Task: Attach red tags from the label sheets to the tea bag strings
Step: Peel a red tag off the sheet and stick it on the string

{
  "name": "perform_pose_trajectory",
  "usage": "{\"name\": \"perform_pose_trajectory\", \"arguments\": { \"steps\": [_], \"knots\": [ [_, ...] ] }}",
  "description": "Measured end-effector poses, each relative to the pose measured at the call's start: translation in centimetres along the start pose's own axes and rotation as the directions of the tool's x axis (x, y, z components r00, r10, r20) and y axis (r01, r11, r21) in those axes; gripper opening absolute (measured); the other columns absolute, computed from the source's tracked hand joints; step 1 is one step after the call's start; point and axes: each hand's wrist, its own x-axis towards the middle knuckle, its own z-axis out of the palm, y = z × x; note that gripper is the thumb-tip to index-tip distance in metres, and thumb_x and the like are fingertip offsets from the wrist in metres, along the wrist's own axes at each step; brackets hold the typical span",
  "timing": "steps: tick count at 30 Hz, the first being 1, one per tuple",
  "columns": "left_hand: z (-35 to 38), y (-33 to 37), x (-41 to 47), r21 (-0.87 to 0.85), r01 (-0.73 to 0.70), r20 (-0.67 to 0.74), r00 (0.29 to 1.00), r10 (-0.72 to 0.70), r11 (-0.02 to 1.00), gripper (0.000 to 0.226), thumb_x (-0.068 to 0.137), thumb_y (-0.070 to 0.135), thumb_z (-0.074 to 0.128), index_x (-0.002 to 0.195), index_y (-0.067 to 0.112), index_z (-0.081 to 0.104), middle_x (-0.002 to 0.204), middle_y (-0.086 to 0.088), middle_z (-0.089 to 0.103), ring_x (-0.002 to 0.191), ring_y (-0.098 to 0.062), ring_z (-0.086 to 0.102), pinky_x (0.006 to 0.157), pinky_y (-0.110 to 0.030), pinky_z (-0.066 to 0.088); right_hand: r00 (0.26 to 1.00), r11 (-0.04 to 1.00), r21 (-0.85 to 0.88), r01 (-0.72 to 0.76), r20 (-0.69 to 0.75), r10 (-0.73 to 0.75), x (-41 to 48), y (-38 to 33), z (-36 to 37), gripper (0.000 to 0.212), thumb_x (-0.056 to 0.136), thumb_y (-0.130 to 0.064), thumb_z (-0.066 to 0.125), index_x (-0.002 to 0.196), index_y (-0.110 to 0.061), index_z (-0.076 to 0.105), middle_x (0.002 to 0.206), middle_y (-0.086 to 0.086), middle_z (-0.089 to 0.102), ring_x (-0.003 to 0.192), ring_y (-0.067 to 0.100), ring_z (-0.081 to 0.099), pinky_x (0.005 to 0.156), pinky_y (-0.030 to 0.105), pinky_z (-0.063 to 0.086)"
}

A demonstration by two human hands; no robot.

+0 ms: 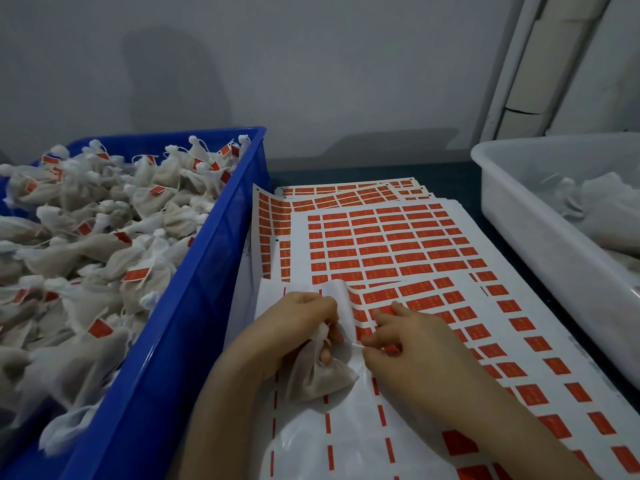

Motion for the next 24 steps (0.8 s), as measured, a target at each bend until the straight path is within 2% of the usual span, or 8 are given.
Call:
{"name": "perform_pose_trajectory", "arguments": {
  "steps": [2, 4, 7, 10, 12, 15, 18, 24],
  "knots": [
    [0.0, 0.0, -0.1, 0.037, 0.012, -0.008, 1.000, -0.012, 0.999, 0.015, 0.087, 0.021, 0.058, 0.075, 0.022, 0.066, 0.076, 0.011, 0.067, 0.072, -0.013, 0.064, 0.047, -0.016, 0.049, 0.999, 0.999, -0.023, 0.024, -0.020, -0.024, 0.0, 0.1, 0.2, 0.027, 0.089, -0.040, 0.053, 0.109, -0.031, 0.068, 0.127, -0.016, 0.056, 0.120, 0.004, 0.046, 0.105, 0.019, 0.030],
    [-0.1, -0.1, 0.0, 0.063, 0.007, -0.011, 1.000, -0.006, 0.998, 0.009, 0.085, 0.024, 0.059, 0.080, 0.025, 0.067, 0.090, 0.011, 0.064, 0.084, -0.015, 0.061, 0.055, -0.017, 0.049, 0.999, 0.999, -0.035, 0.028, -0.029, -0.029, 0.1, -0.2, 0.2, 0.024, 0.090, -0.039, 0.053, 0.105, -0.030, 0.069, 0.112, -0.015, 0.064, 0.096, 0.002, 0.055, 0.073, 0.000, 0.030],
    [-0.1, -0.2, -0.2, 0.106, 0.003, 0.004, 1.000, -0.003, 0.994, 0.009, 0.086, 0.028, 0.058, 0.088, 0.025, 0.066, 0.097, 0.010, 0.064, 0.089, -0.017, 0.061, 0.066, -0.022, 0.051, 1.000, 1.000, -0.008, -0.007, -0.007, 0.007, 0.4, -0.6, -0.1, 0.019, 0.089, -0.035, 0.057, 0.098, -0.028, 0.072, 0.096, -0.010, 0.068, 0.079, 0.006, 0.059, 0.055, 0.002, 0.030],
    [-0.1, -0.2, -0.3, 0.118, -0.019, 0.046, 0.999, 0.013, 0.993, 0.013, 0.089, 0.029, 0.056, 0.088, 0.024, 0.068, 0.101, 0.009, 0.065, 0.092, -0.019, 0.063, 0.079, -0.031, 0.056, 1.000, 1.000, 0.011, -0.019, 0.005, 0.019, 0.7, -0.3, -0.3, 0.016, 0.086, -0.035, 0.061, 0.094, -0.027, 0.072, 0.092, -0.010, 0.067, 0.078, 0.006, 0.060, 0.069, 0.005, 0.040],
    [-0.2, -0.2, -0.4, 0.132, -0.030, 0.070, 0.997, 0.021, 0.991, 0.014, 0.090, 0.030, 0.056, 0.087, 0.025, 0.069, 0.099, 0.010, 0.066, 0.090, -0.018, 0.065, 0.083, -0.032, 0.057, 0.999, 1.000, -0.003, -0.030, -0.022, 0.030, 0.8, 0.2, -0.4, 0.020, 0.080, -0.040, 0.067, 0.099, -0.033, 0.068, 0.110, -0.015, 0.061, 0.095, 0.004, 0.054, 0.089, 0.017, 0.043],
    [-0.2, -0.5, -0.5, 0.092, -0.029, 0.107, 0.994, 0.019, 0.995, 0.013, 0.090, 0.030, 0.058, 0.087, 0.025, 0.070, 0.094, 0.018, 0.070, 0.085, -0.014, 0.069, 0.079, -0.029, 0.058, 0.995, 0.991, -0.087, -0.098, -0.009, 0.097, 0.7, 1.4, -0.5, 0.067, 0.071, -0.057, 0.067, 0.130, -0.043, 0.039, 0.144, -0.019, 0.027, 0.131, 0.010, 0.026, 0.110, 0.038, 0.025],
    [-0.2, -0.5, -0.5, 0.081, -0.034, 0.116, 0.993, 0.025, 0.996, 0.012, 0.090, 0.030, 0.059, 0.086, 0.026, 0.069, 0.085, 0.026, 0.069, 0.078, -0.005, 0.070, 0.069, -0.022, 0.058, 0.992, 0.987, -0.104, -0.119, 0.016, 0.121, 0.3, 1.9, 0.3, 0.087, 0.070, -0.070, 0.057, 0.141, -0.045, 0.015, 0.152, -0.022, 0.006, 0.142, 0.011, 0.003, 0.114, 0.044, 0.007],
    [0.1, -0.7, -0.4, 0.122, -0.063, 0.137, 0.989, 0.046, 0.990, 0.010, 0.090, 0.031, 0.059, 0.088, 0.023, 0.065, 0.081, 0.028, 0.068, 0.073, -0.003, 0.069, 0.059, -0.014, 0.052, 0.983, 0.989, 0.001, -0.147, -0.107, 0.146, -0.3, 1.4, 0.9, 0.073, 0.075, -0.070, 0.047, 0.139, -0.047, 0.024, 0.151, -0.021, 0.017, 0.142, 0.011, 0.010, 0.113, 0.044, 0.013]
  ]
}}
